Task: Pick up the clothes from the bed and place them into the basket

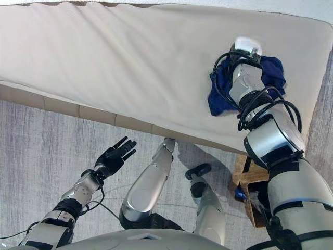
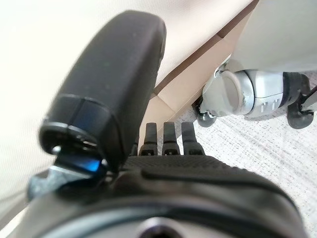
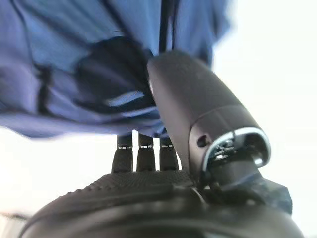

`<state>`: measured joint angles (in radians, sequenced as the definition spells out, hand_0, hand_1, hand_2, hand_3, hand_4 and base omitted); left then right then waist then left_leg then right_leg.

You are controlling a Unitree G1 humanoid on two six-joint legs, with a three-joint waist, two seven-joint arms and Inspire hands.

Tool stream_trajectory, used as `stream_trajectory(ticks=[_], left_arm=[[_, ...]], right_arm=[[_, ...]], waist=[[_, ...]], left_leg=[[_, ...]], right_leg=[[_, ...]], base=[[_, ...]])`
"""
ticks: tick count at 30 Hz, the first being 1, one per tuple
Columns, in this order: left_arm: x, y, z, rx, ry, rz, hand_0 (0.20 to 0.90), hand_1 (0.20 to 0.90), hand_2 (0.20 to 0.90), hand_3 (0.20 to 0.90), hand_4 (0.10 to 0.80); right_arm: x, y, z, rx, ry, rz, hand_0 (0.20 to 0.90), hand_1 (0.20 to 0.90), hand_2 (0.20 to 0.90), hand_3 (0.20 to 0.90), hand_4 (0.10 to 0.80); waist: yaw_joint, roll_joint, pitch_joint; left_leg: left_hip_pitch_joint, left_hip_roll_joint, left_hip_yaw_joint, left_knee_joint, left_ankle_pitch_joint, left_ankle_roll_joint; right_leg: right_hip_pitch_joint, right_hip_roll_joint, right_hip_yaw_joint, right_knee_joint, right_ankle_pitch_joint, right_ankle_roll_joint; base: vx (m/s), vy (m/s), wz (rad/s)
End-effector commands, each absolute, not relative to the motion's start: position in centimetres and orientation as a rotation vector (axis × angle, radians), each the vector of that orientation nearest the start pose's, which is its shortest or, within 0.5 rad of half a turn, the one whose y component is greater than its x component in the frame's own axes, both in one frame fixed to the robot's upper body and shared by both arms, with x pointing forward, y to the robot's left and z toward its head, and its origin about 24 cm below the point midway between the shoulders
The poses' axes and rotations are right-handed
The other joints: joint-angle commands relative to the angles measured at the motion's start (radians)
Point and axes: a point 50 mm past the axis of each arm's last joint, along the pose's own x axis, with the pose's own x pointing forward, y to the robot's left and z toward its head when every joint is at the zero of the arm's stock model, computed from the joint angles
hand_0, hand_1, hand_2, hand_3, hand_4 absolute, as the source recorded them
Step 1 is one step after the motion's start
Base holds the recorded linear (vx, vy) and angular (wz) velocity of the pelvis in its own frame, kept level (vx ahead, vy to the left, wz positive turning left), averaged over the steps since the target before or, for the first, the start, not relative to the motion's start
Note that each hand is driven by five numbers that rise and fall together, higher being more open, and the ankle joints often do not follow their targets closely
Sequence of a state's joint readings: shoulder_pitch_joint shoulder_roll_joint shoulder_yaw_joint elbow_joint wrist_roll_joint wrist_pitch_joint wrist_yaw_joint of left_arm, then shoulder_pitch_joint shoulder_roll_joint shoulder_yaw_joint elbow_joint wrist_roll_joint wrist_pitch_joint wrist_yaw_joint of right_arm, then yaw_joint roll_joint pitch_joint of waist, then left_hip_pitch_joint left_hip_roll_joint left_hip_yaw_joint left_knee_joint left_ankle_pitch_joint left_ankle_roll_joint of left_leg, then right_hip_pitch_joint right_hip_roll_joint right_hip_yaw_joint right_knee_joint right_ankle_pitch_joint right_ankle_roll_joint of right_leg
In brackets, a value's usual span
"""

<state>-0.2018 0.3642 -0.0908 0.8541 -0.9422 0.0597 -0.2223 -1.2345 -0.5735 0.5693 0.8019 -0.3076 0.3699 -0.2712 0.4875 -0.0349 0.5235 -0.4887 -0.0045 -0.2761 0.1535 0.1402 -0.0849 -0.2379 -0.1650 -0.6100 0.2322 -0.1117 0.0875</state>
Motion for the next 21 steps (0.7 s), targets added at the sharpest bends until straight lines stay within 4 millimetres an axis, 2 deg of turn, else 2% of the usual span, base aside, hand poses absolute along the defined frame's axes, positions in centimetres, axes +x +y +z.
stream_trajectory(ticks=[1,4,6,8,9,10,15,21], left_arm=[[19.9,26.1,-9.3,-0.555,0.629,0.251,0.9,0.9,0.9,0.9,0.8],[18.2,26.7,-10.3,-0.56,0.689,0.316,0.9,0.9,0.9,0.9,0.8],[17.1,26.9,-10.8,-0.551,0.725,0.332,0.9,0.9,0.9,0.9,0.8],[16.8,26.9,-11.0,-0.55,0.737,0.337,0.9,0.9,0.9,0.9,0.8],[15.8,26.7,-11.6,-0.545,0.785,0.358,0.9,0.9,0.9,0.9,0.8],[15.2,26.7,-11.9,-0.539,0.811,0.37,0.9,0.9,0.9,0.9,0.8],[13.5,26.3,-13.1,-0.504,0.904,0.393,0.9,0.9,0.9,0.9,0.8],[13.5,25.1,-13.6,-0.53,0.942,0.391,0.9,0.9,0.9,0.9,0.8]], right_arm=[[35.7,-19.7,36.9,-0.953,-0.852,-0.798,0.3,0.3,0.3,0.2,0.1],[32.0,-21.5,38.3,-0.818,-1.0,-0.899,0.3,0.3,0.3,0.2,0.1],[30.4,-22.6,38.1,-0.788,-1.048,-0.962,0.3,0.3,0.3,0.2,0.1],[30.0,-22.9,38.0,-0.791,-1.055,-0.968,0.3,0.3,0.3,0.2,0.1],[28.5,-24.1,37.7,-0.809,-1.075,-1.015,0.3,0.3,0.3,0.2,0.1],[28.0,-24.9,37.3,-0.823,-1.066,-1.034,0.3,0.3,0.3,0.2,0.1],[27.0,-27.7,35.6,-0.892,-0.974,-1.057,0.3,0.3,0.3,0.2,0.1],[27.1,-29.1,33.2,-0.923,-0.882,-0.971,0.3,0.3,0.3,0.2,0.1]], waist=[[-0.038,-0.048,-0.006],[-0.086,-0.064,-0.075],[-0.114,-0.067,-0.121],[-0.118,-0.067,-0.133],[-0.156,-0.061,-0.19],[-0.173,-0.06,-0.218],[-0.261,-0.055,-0.317],[-0.347,-0.03,-0.376]], left_leg=[[0.146,-0.013,0.093,-0.07,-0.116,0.083],[0.226,-0.002,0.12,-0.124,-0.124,0.082],[0.267,0.002,0.139,-0.146,-0.126,0.082],[0.278,0.002,0.143,-0.151,-0.127,0.082],[0.307,0.0,0.174,-0.158,-0.112,0.089],[0.331,0.001,0.192,-0.165,-0.117,0.088],[0.428,0.012,0.279,-0.185,-0.143,0.086],[0.488,0.022,0.352,-0.197,-0.159,0.083]], right_leg=[[0.117,0.039,0.101,0.041,-0.033,-0.021],[0.175,0.05,0.148,-0.014,-0.035,-0.018],[0.206,0.056,0.17,-0.044,-0.033,-0.018],[0.214,0.059,0.175,-0.053,-0.031,-0.017],[0.239,0.065,0.182,-0.089,-0.005,-0.015],[0.254,0.071,0.195,-0.106,-0.002,-0.011],[0.299,0.087,0.252,-0.161,0.016,-0.01],[0.309,0.1,0.315,-0.196,0.038,-0.023]], base=[[0.047,-0.06,-0.38],[0.081,-0.036,-0.25],[0.065,-0.03,-0.22],[0.02,0.021,-0.32],[0.047,0.045,-0.4],[0.059,0.036,-0.4],[0.054,-0.057,-0.48],[-0.01,-0.072,-0.55]])
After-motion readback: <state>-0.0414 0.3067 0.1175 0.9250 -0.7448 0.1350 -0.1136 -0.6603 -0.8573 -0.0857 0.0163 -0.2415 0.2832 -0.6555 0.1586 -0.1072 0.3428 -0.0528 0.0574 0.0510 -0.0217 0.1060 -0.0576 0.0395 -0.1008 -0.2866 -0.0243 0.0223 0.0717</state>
